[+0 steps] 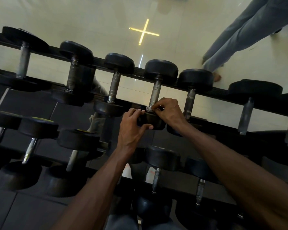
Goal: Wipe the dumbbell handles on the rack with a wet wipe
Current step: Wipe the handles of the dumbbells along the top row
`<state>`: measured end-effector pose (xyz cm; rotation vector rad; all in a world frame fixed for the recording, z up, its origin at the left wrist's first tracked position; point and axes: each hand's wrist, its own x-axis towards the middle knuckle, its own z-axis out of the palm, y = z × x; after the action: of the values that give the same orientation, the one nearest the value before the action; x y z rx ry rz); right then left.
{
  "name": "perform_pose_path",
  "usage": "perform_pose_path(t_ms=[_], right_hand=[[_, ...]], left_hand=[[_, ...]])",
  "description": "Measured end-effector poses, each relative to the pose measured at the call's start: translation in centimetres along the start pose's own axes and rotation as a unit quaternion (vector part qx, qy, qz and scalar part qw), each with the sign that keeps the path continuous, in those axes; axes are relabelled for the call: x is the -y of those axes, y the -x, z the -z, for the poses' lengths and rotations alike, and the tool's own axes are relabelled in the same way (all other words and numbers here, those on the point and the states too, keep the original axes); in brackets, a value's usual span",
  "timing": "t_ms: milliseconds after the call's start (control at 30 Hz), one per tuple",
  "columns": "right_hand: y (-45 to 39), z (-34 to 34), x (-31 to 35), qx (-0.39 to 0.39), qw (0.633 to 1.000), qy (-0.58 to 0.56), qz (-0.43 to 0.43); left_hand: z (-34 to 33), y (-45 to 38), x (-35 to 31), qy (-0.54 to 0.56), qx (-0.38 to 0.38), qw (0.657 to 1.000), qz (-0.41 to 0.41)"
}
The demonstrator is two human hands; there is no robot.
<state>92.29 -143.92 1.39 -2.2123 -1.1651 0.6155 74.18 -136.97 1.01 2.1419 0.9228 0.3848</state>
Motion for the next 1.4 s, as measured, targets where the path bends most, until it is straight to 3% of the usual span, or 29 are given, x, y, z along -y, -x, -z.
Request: perform_pose_path(t_ms=[100, 200, 333, 500, 633, 900, 1067, 1233, 1400], right_hand=[[-1.5, 0.8, 0.8, 0.098, 0.990, 0.082, 0.058], [-3.1, 0.8, 3.0, 0.202, 0.956, 0.196, 0.078], [-4.2, -0.3, 6.4, 0.242, 0.925, 0.281, 0.087], [-4.0, 0.7, 4.6, 0.244, 0.941, 0.220, 0.085], [-2.3, 2.3, 2.5, 0.191, 0.968, 0.142, 0.081], [-1.7, 1.3, 2.2, 0.151, 0.976, 0.113, 0.105], [-0.5, 1.5, -0.3, 0.086, 0.993, 0.044, 0.073], [-0.9, 1.6, 0.5, 0.096, 0.983, 0.067, 0.139], [-4.1, 2.2, 1.3, -0.049, 0.981, 0.138, 0.128]], left_hand=[[-0.1, 0.0, 0.0, -0.002, -0.006, 1.000, 0.003], [-0.1, 0.0, 0.1, -0.001, -0.005, 1.000, 0.000], [-0.2, -0.2, 0.1, -0.004, 0.002, 1.000, 0.005], [-0.1, -0.1, 0.2, 0.003, -0.002, 1.000, -0.005], [-0.2, 0.3, 0.1, 0.008, -0.011, 1.000, -0.002], [0.0, 0.1, 0.3, -0.002, -0.001, 1.000, -0.007], [-0.1, 0.3, 0.2, 0.005, -0.007, 1.000, -0.001], [-0.3, 0.4, 0.3, 0.006, -0.010, 1.000, 0.001], [-0.3, 0.4, 0.2, 0.013, -0.012, 1.000, 0.003]])
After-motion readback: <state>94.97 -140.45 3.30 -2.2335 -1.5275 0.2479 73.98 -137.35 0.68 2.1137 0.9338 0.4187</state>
